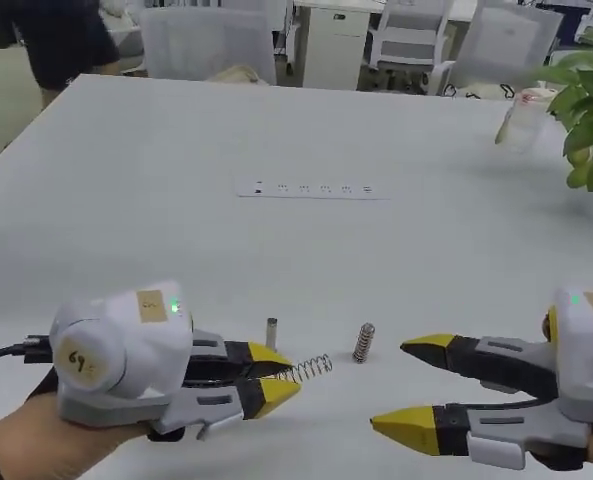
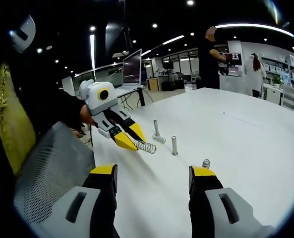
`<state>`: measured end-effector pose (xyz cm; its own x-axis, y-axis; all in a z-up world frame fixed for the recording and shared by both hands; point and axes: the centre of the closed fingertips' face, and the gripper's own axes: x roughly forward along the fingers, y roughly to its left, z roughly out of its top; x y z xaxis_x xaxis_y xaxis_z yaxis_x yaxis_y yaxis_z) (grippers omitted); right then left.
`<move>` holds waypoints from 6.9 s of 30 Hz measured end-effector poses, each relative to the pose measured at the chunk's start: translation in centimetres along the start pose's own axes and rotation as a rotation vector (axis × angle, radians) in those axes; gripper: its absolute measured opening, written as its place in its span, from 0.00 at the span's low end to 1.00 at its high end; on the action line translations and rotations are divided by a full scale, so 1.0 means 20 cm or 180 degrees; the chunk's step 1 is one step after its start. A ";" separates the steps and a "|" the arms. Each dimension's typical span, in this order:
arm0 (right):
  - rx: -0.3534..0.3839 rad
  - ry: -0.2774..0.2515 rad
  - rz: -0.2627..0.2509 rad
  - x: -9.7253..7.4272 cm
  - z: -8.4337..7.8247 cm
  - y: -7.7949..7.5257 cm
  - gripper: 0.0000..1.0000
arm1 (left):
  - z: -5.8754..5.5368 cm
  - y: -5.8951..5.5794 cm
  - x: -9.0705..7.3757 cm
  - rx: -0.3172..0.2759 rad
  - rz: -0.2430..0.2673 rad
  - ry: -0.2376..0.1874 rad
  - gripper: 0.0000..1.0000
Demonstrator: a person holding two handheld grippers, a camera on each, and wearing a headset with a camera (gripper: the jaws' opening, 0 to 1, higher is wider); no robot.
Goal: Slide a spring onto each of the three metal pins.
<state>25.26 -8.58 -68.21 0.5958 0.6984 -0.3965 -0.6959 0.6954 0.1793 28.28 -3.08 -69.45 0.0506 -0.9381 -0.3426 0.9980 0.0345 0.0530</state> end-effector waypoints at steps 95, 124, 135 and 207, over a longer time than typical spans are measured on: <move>-0.1208 0.2213 0.0931 0.16 0.17 0.29 0.08 | 0.20 -0.17 -0.03 0.0239 -0.0233 -0.0459 0.02; -0.2053 0.2978 0.1104 0.22 0.18 0.29 0.08 | 0.19 -0.13 -0.05 0.0112 -0.0132 -0.0458 0.03; -0.2016 0.3000 0.1059 0.26 0.18 0.23 0.08 | 0.11 -0.08 -0.09 -0.0091 -0.0065 -0.0329 0.17; -0.1845 0.2938 0.0693 0.67 0.15 -0.21 0.08 | -0.32 0.05 -0.71 -0.0731 0.1264 -0.0154 0.73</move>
<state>37.38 -1.74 -71.65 0.0786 0.2343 -0.9690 -0.9750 0.2206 -0.0258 28.78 12.48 -70.51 0.4345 -0.8516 -0.2932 0.8845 0.4649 -0.0397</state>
